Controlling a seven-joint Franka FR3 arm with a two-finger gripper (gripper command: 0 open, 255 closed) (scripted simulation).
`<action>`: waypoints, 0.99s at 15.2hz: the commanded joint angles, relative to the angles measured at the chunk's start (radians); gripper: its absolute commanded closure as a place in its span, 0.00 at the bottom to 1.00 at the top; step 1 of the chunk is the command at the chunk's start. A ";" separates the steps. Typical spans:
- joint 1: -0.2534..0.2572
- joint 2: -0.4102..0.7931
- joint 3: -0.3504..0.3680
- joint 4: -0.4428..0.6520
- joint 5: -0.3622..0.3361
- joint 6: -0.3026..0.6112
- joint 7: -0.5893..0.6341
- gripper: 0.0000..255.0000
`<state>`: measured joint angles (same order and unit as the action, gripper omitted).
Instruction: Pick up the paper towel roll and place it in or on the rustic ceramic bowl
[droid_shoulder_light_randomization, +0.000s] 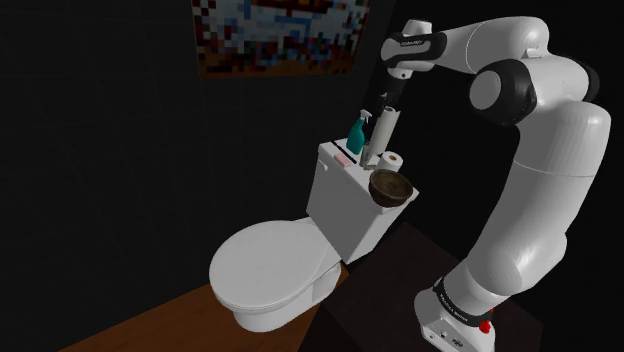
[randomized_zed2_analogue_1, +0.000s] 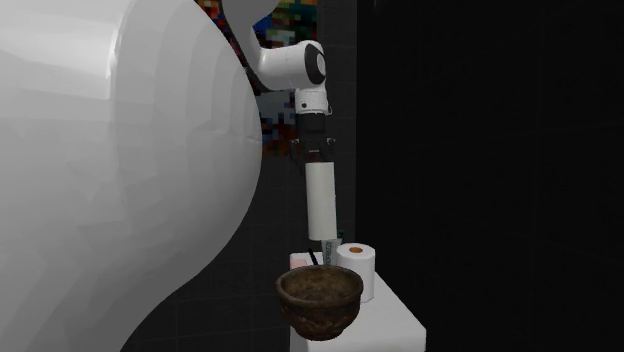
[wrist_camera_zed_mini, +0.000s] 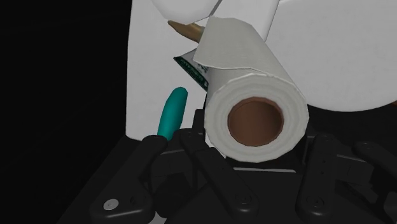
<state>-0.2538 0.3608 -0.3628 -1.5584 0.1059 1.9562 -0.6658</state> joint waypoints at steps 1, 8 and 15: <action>0.001 -0.005 -0.001 0.022 -0.003 -0.027 0.003 1.00; 0.020 -0.138 -0.016 -0.072 -0.048 -0.059 0.010 1.00; 0.038 -0.420 -0.026 -0.314 -0.158 -0.080 0.037 1.00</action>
<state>-0.2171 -0.0152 -0.3887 -1.8364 -0.0339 1.8828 -0.6336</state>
